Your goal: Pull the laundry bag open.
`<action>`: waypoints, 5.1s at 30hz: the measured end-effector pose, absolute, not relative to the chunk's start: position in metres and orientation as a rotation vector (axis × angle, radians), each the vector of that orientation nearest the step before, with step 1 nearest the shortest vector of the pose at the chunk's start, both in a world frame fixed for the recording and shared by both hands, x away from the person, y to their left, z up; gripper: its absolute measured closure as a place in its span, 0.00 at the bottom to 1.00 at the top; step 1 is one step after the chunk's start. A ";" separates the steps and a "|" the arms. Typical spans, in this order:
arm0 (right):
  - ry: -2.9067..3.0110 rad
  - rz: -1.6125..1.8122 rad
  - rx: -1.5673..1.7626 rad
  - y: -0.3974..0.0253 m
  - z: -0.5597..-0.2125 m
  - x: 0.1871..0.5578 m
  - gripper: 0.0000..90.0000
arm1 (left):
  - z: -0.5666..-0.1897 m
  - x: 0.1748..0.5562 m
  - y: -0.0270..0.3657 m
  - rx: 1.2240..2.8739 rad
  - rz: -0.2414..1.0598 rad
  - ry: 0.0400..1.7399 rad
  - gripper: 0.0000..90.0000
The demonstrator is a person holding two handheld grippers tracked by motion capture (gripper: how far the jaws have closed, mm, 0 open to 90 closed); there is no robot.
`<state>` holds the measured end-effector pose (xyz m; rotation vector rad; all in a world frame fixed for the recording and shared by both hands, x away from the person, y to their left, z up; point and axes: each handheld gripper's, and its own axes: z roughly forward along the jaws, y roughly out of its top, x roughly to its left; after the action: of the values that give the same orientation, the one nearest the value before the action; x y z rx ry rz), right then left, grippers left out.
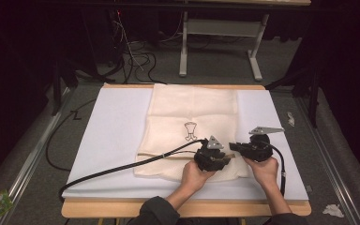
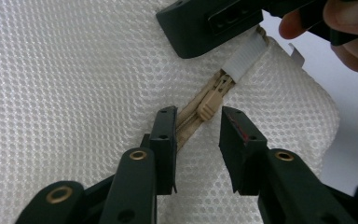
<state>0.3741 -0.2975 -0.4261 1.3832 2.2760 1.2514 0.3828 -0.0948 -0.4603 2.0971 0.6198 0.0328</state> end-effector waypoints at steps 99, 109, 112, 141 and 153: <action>2.289 1.217 1.344 -0.305 -0.429 0.370 0.98 | -0.445 0.381 -0.090 2.199 0.036 0.528 0.97; 2.287 1.205 1.358 -0.306 -0.431 0.371 0.98 | -0.444 0.380 -0.087 2.206 0.062 0.527 0.97; 2.287 1.203 1.358 -0.306 -0.431 0.371 0.98 | -0.445 0.380 -0.086 2.197 0.063 0.531 0.97; 2.285 1.180 1.353 -0.303 -0.431 0.375 0.98 | -0.436 0.379 -0.060 2.164 0.109 0.571 0.97; 2.283 1.150 1.356 -0.301 -0.432 0.376 0.98 | -0.438 0.380 -0.054 2.155 0.100 0.582 0.97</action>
<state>0.3756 -0.3005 -0.4316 1.3558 2.2830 1.1503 0.3805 -0.0535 -0.4378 2.1554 0.5819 0.1000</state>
